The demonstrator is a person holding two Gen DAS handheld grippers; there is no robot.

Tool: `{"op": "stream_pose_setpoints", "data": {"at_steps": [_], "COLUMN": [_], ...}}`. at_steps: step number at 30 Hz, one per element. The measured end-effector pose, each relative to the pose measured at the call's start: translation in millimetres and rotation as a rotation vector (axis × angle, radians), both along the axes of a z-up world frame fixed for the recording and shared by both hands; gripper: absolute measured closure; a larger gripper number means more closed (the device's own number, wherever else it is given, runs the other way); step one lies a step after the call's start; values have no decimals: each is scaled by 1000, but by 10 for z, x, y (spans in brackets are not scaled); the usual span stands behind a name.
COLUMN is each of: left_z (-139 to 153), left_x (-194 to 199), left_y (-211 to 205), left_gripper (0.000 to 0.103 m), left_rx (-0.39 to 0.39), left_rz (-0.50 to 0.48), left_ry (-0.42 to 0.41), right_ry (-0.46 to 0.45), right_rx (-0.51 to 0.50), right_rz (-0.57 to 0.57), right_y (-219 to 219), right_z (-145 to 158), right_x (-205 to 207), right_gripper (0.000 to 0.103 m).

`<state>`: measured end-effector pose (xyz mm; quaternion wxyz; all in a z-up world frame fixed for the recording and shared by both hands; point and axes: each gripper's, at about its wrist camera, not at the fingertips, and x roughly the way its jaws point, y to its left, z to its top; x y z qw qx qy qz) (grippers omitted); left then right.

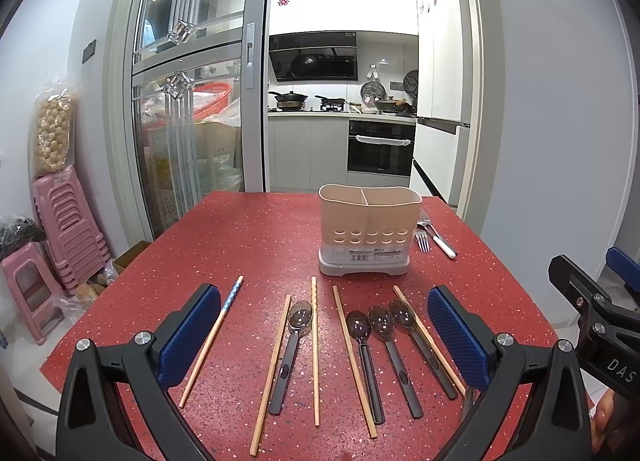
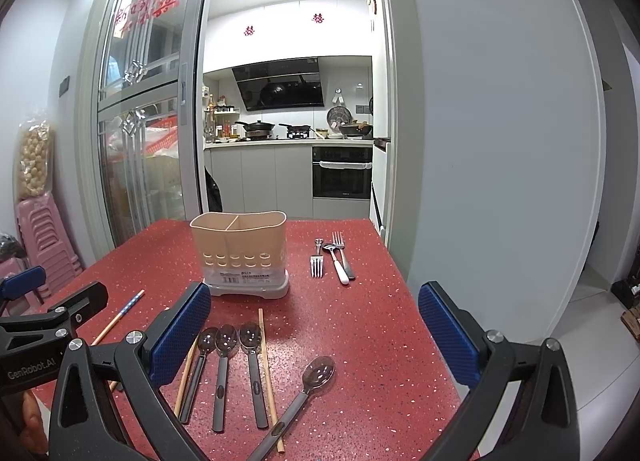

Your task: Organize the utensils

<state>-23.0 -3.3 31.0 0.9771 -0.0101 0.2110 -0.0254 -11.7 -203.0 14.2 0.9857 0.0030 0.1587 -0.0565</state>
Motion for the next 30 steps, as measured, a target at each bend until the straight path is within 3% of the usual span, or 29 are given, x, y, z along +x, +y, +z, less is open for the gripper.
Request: {"op": "stream_pose_setpoints", "data": {"at_steps": [30], "left_z": [-32], "left_x": [-12], "left_y": [-8], "left_gripper": [0], "left_rx": [4], "left_rz": [-2], "left_ry": [2], "right_ry": [11], "right_rx": [13], "right_rz": [-7], "right_y": [-51], "right_z": [-39], "right_x": [33], "right_gripper": [0]}}
